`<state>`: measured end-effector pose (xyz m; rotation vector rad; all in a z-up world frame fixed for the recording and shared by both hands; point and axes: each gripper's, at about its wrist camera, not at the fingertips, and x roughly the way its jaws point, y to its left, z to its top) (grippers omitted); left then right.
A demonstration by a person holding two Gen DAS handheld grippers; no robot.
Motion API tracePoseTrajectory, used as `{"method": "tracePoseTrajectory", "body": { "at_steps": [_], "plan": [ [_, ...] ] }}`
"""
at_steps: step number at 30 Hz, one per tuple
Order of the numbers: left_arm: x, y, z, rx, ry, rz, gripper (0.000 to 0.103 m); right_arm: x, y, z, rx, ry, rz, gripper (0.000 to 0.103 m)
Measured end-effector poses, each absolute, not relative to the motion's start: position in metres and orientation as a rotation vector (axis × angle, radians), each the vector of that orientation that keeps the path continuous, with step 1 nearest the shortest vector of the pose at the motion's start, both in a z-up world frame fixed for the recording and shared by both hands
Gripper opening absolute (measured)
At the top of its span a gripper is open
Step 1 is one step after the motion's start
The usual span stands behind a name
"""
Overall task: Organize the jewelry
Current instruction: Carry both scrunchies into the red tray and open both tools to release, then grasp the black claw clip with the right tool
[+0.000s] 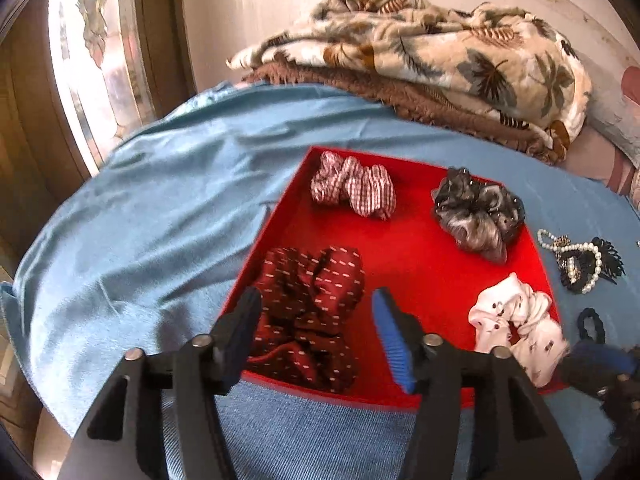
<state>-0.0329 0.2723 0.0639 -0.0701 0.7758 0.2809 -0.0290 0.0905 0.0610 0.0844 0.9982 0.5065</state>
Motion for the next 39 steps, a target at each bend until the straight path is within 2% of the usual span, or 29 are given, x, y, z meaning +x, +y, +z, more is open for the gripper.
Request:
{"method": "tracePoseTrajectory", "body": {
  "at_steps": [3,9,16,18,23,27,28,29,30,34,36,39],
  "plan": [
    [-0.037,0.273,0.067,-0.083,0.751,0.298,0.061,-0.037,0.072,0.074,0.089,0.941,0.496,0.05],
    [-0.049,0.274,0.068,-0.132,0.719,0.335,0.061,-0.036,-0.012,0.069,0.151,0.935,0.382,0.05],
    [-0.064,0.24,0.074,-0.075,0.669,0.286,0.061,0.01,-0.111,0.051,0.163,0.96,0.178,0.052],
    [-0.067,0.224,0.074,-0.033,0.66,0.264,0.061,0.036,-0.118,0.049,0.124,0.958,0.176,0.062],
    [-0.064,0.197,0.066,0.066,0.683,0.222,0.062,0.083,-0.098,0.046,0.007,0.937,0.272,0.077],
    [-0.061,0.187,0.058,0.089,0.715,0.205,0.062,0.103,-0.069,0.03,-0.166,0.935,0.341,0.078],
    [-0.061,0.186,0.057,0.091,0.718,0.204,0.062,0.106,-0.065,0.025,-0.198,0.945,0.352,0.076],
    [-0.06,0.184,0.057,0.093,0.72,0.205,0.062,0.109,-0.062,0.02,-0.212,0.964,0.367,0.054],
    [-0.06,0.183,0.056,0.093,0.722,0.206,0.062,0.11,-0.065,0.017,-0.196,0.987,0.375,0.027],
    [-0.062,0.179,0.059,0.081,0.732,0.198,0.062,0.106,-0.096,0.018,-0.047,1.005,0.313,0.021],
    [-0.064,0.175,0.062,0.076,0.737,0.189,0.062,0.1,-0.122,0.018,0.027,1.007,0.249,0.012],
    [-0.07,0.165,0.071,0.069,0.737,0.159,0.062,0.083,-0.164,0.018,0.115,1.021,0.161,0.012]
  ]
}}
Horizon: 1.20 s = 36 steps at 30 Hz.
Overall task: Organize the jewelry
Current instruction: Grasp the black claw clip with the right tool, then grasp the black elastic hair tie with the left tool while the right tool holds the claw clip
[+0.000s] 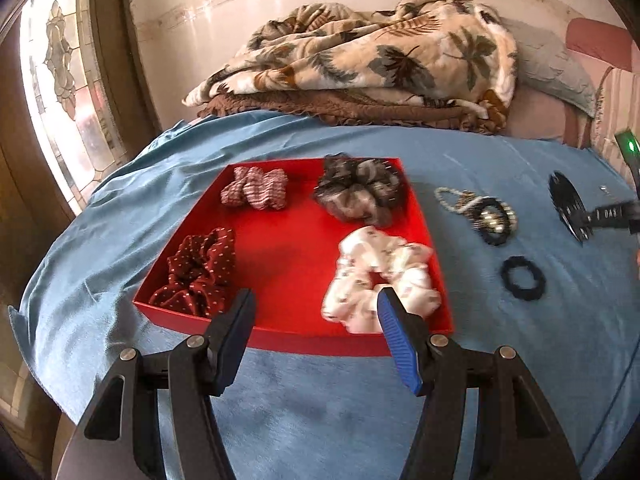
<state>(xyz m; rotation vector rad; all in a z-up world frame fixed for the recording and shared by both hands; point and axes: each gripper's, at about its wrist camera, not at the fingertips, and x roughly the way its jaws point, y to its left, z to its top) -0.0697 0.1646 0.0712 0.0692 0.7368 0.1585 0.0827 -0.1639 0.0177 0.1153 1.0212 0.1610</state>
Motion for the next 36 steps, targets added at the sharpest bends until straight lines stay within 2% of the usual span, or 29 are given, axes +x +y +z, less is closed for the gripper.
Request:
{"method": "tracePoseTrajectory", "body": {
  "at_steps": [10,14,18,20,22,24,32,33,34,36],
  "plan": [
    [-0.031,0.08,0.087,0.045,0.842,-0.133,0.062,-0.005,-0.217,0.028,0.231,1.007,0.178,0.013],
    [0.013,0.05,0.081,0.089,0.886,-0.151,0.062,-0.007,-0.212,0.023,0.228,1.001,0.196,0.013],
    [0.058,0.044,0.064,0.006,0.985,-0.165,0.061,-0.007,-0.212,0.025,0.236,0.984,0.216,0.014],
    [0.074,0.043,0.053,0.003,1.013,-0.13,0.056,-0.007,-0.215,0.026,0.239,0.972,0.218,0.014],
    [0.087,0.045,0.041,-0.006,1.048,-0.095,0.033,-0.006,-0.219,0.026,0.249,0.97,0.222,0.014],
    [0.095,0.049,0.03,-0.027,1.084,-0.075,0.026,-0.005,-0.222,0.025,0.266,0.971,0.227,0.014],
    [0.111,0.044,0.017,-0.027,1.079,-0.072,0.026,0.003,-0.215,0.019,0.237,0.976,0.238,0.014],
    [0.112,0.043,0.016,-0.023,1.078,-0.073,0.017,0.004,-0.214,0.018,0.233,0.975,0.237,0.014],
    [0.109,0.042,0.017,-0.022,1.078,-0.087,0.013,0.004,-0.213,0.017,0.23,0.975,0.236,0.014],
    [0.104,0.039,0.021,-0.017,1.075,-0.107,0.013,0.006,-0.211,0.014,0.227,0.98,0.234,0.014]
  ]
}}
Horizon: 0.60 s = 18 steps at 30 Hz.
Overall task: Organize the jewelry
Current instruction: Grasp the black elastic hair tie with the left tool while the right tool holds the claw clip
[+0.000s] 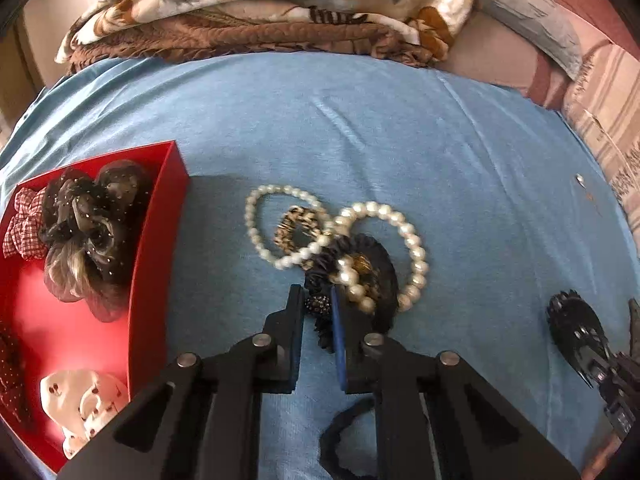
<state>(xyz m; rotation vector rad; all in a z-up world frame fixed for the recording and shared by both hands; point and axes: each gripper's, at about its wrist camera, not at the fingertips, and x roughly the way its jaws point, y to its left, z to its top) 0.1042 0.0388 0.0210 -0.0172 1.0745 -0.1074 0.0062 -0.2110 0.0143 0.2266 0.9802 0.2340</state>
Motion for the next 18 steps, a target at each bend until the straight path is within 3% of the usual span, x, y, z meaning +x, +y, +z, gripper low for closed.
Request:
{"method": "tracePoseTrajectory", "body": {
  "at_steps": [18],
  "plan": [
    [-0.037,0.069,0.109,-0.053,0.88,-0.177,0.013,-0.024,-0.213,0.042,0.3,0.853,0.251,0.012]
  ]
}}
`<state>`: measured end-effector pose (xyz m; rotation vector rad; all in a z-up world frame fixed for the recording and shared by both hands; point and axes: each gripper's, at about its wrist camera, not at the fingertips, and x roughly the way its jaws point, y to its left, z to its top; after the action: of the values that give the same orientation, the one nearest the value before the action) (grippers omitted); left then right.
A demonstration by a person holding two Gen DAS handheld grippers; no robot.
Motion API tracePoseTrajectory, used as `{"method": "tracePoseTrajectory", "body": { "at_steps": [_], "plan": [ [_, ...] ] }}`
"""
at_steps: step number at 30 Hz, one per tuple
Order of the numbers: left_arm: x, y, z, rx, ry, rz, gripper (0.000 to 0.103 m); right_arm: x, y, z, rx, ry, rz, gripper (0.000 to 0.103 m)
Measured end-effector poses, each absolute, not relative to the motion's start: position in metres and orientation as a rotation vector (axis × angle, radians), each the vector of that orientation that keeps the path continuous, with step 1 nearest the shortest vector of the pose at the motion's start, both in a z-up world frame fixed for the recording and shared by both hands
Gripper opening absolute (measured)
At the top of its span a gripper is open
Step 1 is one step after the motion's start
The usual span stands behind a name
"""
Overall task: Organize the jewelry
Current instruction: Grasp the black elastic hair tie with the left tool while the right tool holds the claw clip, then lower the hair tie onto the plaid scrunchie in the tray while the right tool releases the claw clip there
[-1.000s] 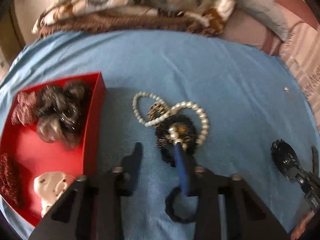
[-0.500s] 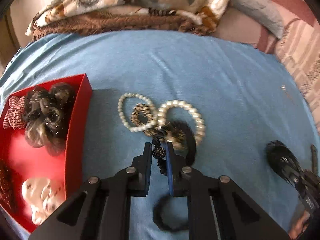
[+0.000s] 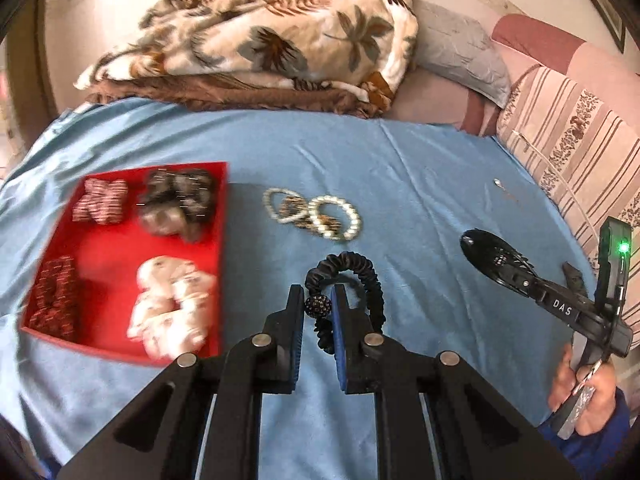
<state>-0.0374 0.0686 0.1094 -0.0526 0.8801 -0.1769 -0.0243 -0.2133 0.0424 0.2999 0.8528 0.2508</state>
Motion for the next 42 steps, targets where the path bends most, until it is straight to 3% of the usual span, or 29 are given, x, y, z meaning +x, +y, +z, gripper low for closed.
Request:
{"method": "tracePoseTrajectory", "body": {
  "at_steps": [26,42],
  "plan": [
    [-0.098,0.226,0.113,-0.206,0.813,0.069,0.013,-0.086,-0.147,0.046,0.321,0.942,0.325,0.012],
    [-0.011,0.298,0.107,-0.325,0.782,0.118,0.013,-0.053,-0.007,0.097,0.101,0.906,0.506,0.012]
  ]
}}
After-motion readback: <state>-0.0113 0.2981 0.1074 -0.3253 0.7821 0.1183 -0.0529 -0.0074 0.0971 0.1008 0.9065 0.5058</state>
